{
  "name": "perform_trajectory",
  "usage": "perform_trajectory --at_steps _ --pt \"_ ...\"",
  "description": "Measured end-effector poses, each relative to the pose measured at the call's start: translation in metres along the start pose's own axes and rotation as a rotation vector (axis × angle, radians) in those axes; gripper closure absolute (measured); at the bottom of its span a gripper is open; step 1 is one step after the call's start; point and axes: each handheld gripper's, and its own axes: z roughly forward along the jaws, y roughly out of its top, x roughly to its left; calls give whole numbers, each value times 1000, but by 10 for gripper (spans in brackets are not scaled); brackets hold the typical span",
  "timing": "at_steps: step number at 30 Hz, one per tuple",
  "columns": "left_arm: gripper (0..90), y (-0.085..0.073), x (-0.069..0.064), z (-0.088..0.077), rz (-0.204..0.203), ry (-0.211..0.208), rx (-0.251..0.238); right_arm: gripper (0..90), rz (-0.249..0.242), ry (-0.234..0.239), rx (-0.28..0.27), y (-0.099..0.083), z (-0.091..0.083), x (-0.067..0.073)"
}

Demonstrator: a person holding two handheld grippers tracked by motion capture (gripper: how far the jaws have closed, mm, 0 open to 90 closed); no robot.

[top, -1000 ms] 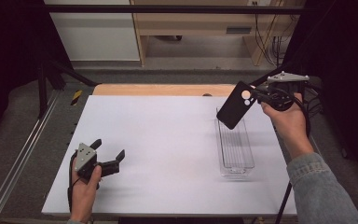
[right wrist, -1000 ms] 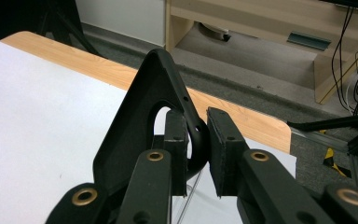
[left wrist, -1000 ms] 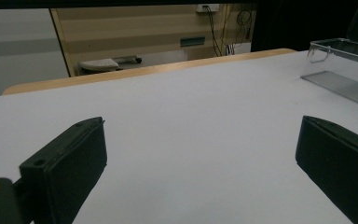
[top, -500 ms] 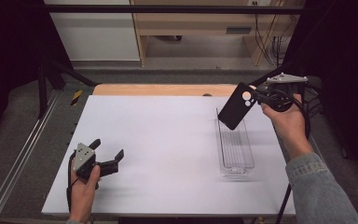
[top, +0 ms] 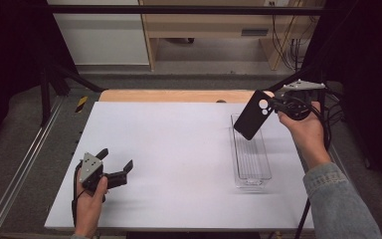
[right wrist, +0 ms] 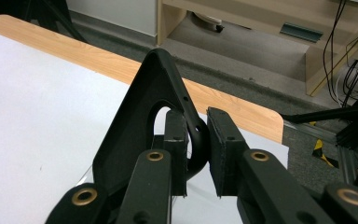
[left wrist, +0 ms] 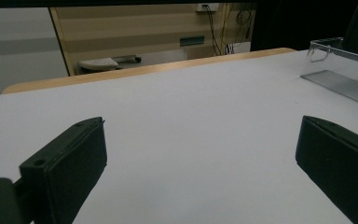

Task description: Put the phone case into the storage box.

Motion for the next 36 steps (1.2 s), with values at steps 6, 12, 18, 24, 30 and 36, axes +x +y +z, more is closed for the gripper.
perform_trajectory --at_steps 6,12,18,24,30,36 --pt "20 0 -1 1 1 -7 7 787 2 -14 11 -5 10 1" --pt "21 -1 -1 3 -5 -16 7 787 1 -25 20 -11 23 2" --pt "22 -1 -1 6 -6 -23 16 786 -7 -34 27 -12 35 3" --pt "22 -1 -1 5 -4 -24 14 786 -7 -46 31 -12 43 5" --pt "22 -1 -2 6 4 -26 21 785 4 -57 33 -12 47 3" --pt "22 -1 -3 6 4 -25 22 785 9 -70 32 -13 51 2"
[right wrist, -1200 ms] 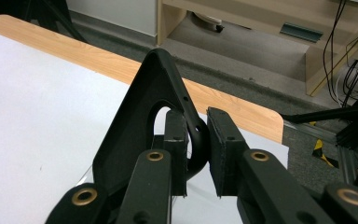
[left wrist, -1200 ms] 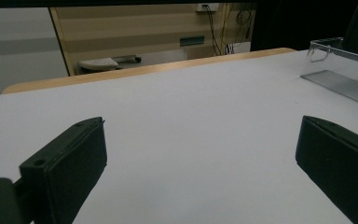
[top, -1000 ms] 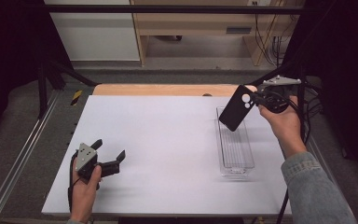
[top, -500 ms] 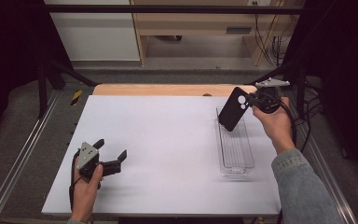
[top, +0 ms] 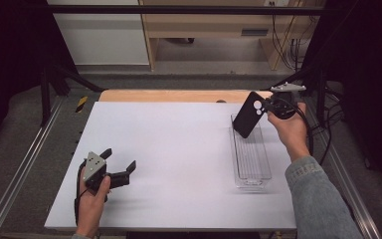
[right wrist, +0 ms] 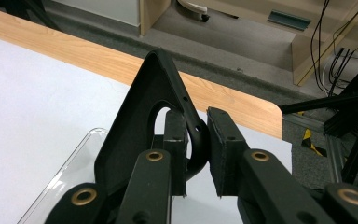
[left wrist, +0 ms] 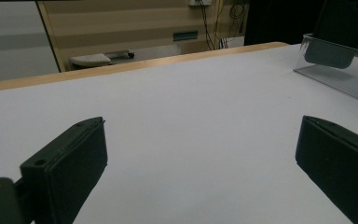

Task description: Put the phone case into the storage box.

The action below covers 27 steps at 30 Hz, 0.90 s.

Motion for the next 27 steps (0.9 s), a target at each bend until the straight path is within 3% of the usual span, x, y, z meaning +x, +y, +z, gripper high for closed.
perform_trajectory --at_steps 27 --pt "22 -1 -3 2 4 -10 12 780 -20 -3 5 -1 10 12"
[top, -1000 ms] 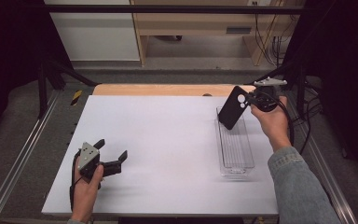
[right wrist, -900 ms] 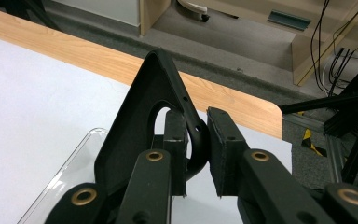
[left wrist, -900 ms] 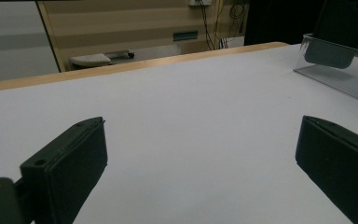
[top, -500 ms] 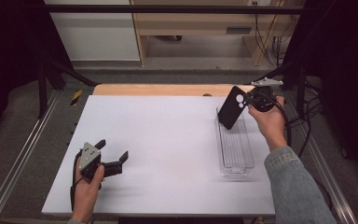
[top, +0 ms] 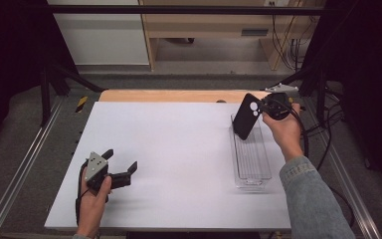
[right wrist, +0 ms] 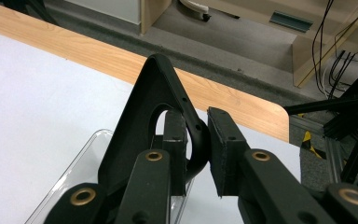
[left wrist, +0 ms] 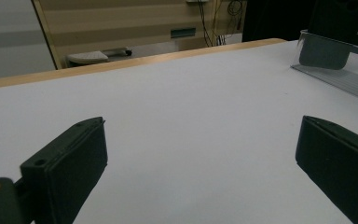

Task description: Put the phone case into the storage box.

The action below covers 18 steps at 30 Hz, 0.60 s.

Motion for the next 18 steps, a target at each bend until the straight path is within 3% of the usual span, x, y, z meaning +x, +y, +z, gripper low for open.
perform_trajectory --at_steps 18 --pt "22 0 1 -1 -5 12 -1 778 -11 -1 -16 0 3 5"
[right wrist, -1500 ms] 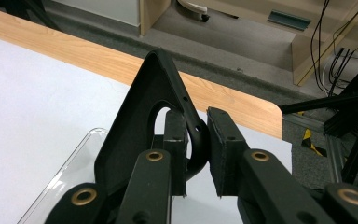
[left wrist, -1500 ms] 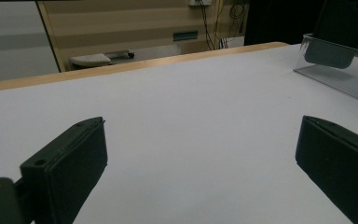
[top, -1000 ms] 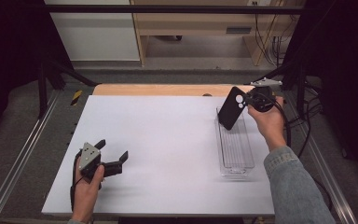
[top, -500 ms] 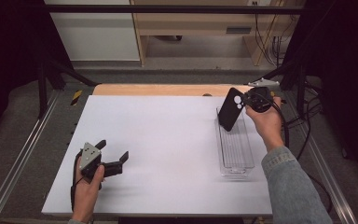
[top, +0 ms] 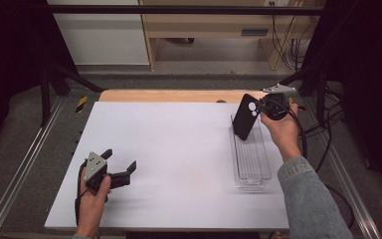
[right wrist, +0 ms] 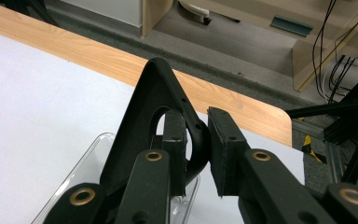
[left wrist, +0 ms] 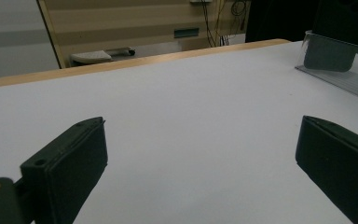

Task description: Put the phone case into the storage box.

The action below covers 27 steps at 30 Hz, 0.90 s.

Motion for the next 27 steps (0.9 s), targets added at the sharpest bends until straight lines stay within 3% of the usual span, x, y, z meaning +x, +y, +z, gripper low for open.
perform_trajectory --at_steps 12,27 --pt "22 0 0 0 -2 9 -5 768 -2 2 -11 1 5 4" --pt "23 0 -1 1 1 5 1 746 33 -14 -46 2 15 8"
